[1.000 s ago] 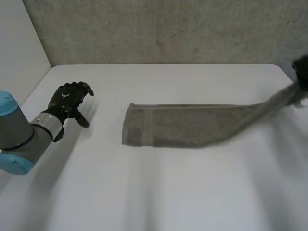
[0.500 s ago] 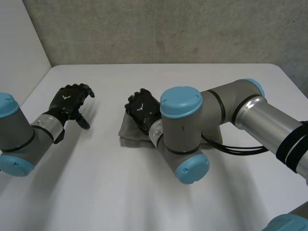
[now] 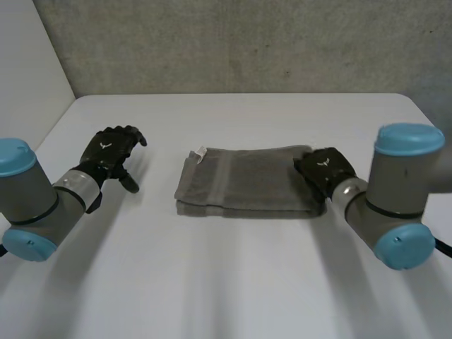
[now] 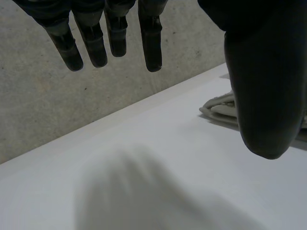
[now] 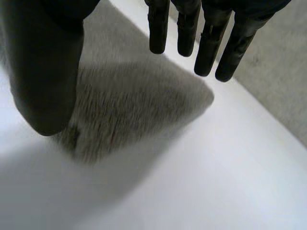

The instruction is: Fold the towel.

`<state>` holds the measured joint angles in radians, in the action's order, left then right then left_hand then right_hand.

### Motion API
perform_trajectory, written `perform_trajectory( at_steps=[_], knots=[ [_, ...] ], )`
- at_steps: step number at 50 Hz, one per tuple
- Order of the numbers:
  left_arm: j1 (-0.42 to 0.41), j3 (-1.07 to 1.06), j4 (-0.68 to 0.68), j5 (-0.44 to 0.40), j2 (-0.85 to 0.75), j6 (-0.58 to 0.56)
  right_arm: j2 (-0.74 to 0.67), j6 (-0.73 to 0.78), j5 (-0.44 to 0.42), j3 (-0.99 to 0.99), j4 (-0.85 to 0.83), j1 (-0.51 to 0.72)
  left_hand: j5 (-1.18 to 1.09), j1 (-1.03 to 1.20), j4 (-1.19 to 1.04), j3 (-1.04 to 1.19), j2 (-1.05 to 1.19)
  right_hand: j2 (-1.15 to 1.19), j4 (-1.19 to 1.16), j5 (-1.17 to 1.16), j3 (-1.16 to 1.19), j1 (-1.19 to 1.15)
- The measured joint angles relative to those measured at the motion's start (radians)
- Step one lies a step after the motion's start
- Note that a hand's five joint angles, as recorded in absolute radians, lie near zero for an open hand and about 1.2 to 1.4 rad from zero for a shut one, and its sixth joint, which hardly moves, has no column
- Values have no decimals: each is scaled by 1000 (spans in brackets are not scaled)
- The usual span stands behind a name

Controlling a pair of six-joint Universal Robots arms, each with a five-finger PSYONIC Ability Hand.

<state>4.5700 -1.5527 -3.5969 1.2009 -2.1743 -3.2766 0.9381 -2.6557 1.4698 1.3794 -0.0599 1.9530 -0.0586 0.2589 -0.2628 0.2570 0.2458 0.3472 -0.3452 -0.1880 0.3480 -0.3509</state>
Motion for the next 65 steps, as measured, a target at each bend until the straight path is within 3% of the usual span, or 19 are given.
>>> perform_trajectory(
  at_steps=[5, 8, 11, 13, 23, 28, 34, 36, 41, 44, 53, 59, 65],
  knots=[
    [-8, -6, 0, 0, 2, 0, -21, -3, -20, 55, -49, -38, 0, 0, 0, 0, 0, 190, -194, -180, 189, -179],
    [-10, -13, -1, -1, 6, -1, -39, 1, -22, 66, -72, -52, 0, 0, 0, 0, 0, 454, -438, -420, 449, -443],
    [-11, -19, -1, -1, 12, -1, -50, 4, -22, 61, -87, -63, 0, 0, 0, 0, 0, 855, -878, -846, 872, -750],
    [-12, -20, 0, -1, 17, 0, -49, 5, -21, 53, -91, -68, 0, 0, 0, 0, 0, 944, -966, -945, 956, -807],
    [-31, -21, 1, -2, 84, 5, 2, 4, -26, -100, -74, 1, 0, 0, 0, 0, 0, 961, -988, -960, 976, -870],
    [-39, -17, -1, -2, 130, 9, -20, 4, -45, -247, -31, 137, 0, 0, 0, 0, 0, 979, -988, -960, 979, -877],
    [-50, -6, -5, -2, 163, 12, -160, 8, -60, -442, 59, 313, 0, 0, 0, 0, 0, 979, -988, -960, 980, -877],
    [-52, -3, -7, -2, 164, 12, -203, 11, -59, -476, 73, 346, 0, 0, 0, 0, 0, 916, -919, -912, 918, -837],
    [-57, 6, -10, -1, 152, 12, -302, 22, -39, -525, 93, 399, 0, 0, 0, 0, 0, 143, -121, -90, 115, -54],
    [-63, 17, -11, -1, 138, 11, -314, 22, -12, -526, 96, 401, 0, 0, 0, 0, 0, -95, 87, 107, -95, 106],
    [-99, 104, -6, 6, 87, 45, -150, -23, 78, -410, 92, 315, 0, 0, 0, 0, 0, -110, 92, 123, -104, 123],
    [-152, 180, 7, 32, 42, 135, -39, -97, 85, -295, 87, 239, 0, 0, 0, 0, 0, -110, 92, 125, -104, 123],
    [-218, 218, 51, 56, -9, 221, -29, -189, 73, -256, 86, 202, 0, 0, 0, 0, 0, -110, 92, 125, -104, 123]
  ],
)
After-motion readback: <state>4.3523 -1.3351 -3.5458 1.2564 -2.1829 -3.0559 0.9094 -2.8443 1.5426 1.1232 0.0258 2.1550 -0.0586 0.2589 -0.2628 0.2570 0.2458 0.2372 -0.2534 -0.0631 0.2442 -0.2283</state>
